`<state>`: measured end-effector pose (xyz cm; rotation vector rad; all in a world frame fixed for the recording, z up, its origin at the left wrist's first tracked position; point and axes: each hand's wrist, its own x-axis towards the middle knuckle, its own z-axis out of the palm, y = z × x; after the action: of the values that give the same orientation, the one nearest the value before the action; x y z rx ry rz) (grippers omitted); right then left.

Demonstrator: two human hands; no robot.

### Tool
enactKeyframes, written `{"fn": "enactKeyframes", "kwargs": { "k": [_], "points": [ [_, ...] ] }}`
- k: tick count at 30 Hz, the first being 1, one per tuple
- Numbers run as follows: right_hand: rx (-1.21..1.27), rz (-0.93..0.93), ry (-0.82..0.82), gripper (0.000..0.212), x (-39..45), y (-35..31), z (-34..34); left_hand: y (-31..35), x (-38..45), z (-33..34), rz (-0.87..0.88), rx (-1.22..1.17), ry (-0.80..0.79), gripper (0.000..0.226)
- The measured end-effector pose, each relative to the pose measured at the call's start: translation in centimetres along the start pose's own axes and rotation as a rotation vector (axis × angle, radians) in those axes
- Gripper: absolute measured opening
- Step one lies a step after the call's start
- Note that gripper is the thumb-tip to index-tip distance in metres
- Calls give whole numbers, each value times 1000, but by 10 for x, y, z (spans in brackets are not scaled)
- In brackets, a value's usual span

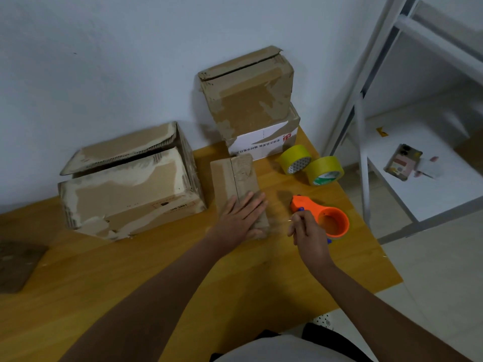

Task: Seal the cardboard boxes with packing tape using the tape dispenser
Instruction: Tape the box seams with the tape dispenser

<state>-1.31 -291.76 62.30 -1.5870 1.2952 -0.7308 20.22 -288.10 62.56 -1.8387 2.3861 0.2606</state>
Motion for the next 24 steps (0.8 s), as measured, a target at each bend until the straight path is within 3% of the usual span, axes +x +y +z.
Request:
{"fn": "enactKeyframes", "kwargs": {
  "k": [13,19,24],
  "points": [
    [-77,-53,41,14,5,5,1,17,7,-2,-118,-53,339,77],
    [-95,-82,34,13,13,8,3,16,8,9,-88,60,386,72],
    [-152,-95,4,12,23,11,15,16,7,9,-124,71,389,83]
  ]
}}
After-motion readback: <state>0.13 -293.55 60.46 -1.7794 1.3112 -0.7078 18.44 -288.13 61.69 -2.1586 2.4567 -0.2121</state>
